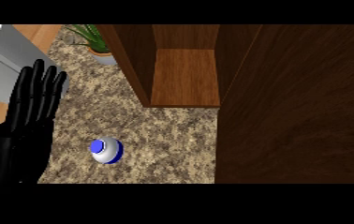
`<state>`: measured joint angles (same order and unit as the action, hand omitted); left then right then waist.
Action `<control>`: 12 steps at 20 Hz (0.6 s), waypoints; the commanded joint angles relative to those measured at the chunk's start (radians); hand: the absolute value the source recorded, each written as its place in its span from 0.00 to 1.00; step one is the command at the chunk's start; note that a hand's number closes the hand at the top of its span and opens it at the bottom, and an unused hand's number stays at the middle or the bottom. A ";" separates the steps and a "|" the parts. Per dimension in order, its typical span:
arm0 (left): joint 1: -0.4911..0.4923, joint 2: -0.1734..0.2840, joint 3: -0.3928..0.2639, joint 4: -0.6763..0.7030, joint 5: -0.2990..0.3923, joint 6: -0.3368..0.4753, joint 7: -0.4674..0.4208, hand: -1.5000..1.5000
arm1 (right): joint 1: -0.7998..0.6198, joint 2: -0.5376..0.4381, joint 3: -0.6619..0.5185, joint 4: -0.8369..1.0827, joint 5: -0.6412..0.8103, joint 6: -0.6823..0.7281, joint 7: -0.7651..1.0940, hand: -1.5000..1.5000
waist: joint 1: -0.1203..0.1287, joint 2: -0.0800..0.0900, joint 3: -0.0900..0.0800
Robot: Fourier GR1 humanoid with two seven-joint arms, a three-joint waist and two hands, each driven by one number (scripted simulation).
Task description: Pick up the bottled water, place it into the cabinet and close the cabinet
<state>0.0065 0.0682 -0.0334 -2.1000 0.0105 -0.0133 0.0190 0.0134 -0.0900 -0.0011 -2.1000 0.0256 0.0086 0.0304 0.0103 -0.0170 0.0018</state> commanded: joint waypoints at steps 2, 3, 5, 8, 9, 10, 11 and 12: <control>0.135 0.006 -0.046 -0.051 -0.021 -0.062 -0.105 0.00 | 0.072 0.000 0.019 -0.090 0.018 0.010 0.036 0.00 | -0.009 0.015 -0.002; 0.176 0.026 -0.048 -0.161 -0.023 -0.063 -0.060 0.00 | 0.155 0.026 0.065 -0.105 0.053 0.003 0.004 0.00 | -0.007 0.013 -0.002; 0.244 0.046 -0.075 -0.216 -0.017 -0.111 -0.072 0.00 | 0.200 -0.018 0.005 -0.102 0.004 0.054 -0.037 0.00 | -0.007 0.013 -0.002; 0.331 -0.034 -0.107 -0.147 0.134 -0.093 0.022 0.00 | 0.231 0.014 0.093 -0.168 -0.155 0.120 0.078 0.00 | -0.008 0.011 -0.003; 0.400 -0.013 -0.112 -0.252 0.163 -0.109 0.064 0.00 | 0.279 0.006 0.093 -0.213 -0.169 0.125 0.109 0.00 | -0.002 0.007 -0.002; 0.438 -0.009 -0.092 -0.298 0.200 -0.113 0.069 0.00 | 0.336 -0.004 0.083 -0.215 -0.175 0.149 0.059 0.00 | -0.005 0.008 -0.002; 0.429 -0.003 -0.107 -0.334 0.186 -0.100 0.117 0.00 | 0.340 -0.014 0.081 -0.230 -0.193 0.162 0.080 0.00 | -0.008 0.011 -0.001; 0.557 0.003 -0.115 -0.371 0.199 -0.141 0.049 0.00 | 0.395 -0.006 0.099 -0.294 -0.180 0.154 0.082 0.00 | -0.002 0.007 -0.002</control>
<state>0.3893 0.0683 -0.1277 -2.3608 0.1481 -0.1191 0.0580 0.2955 -0.0928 0.0702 -2.2969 -0.1107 0.1266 0.0920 0.0057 -0.0078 -0.0002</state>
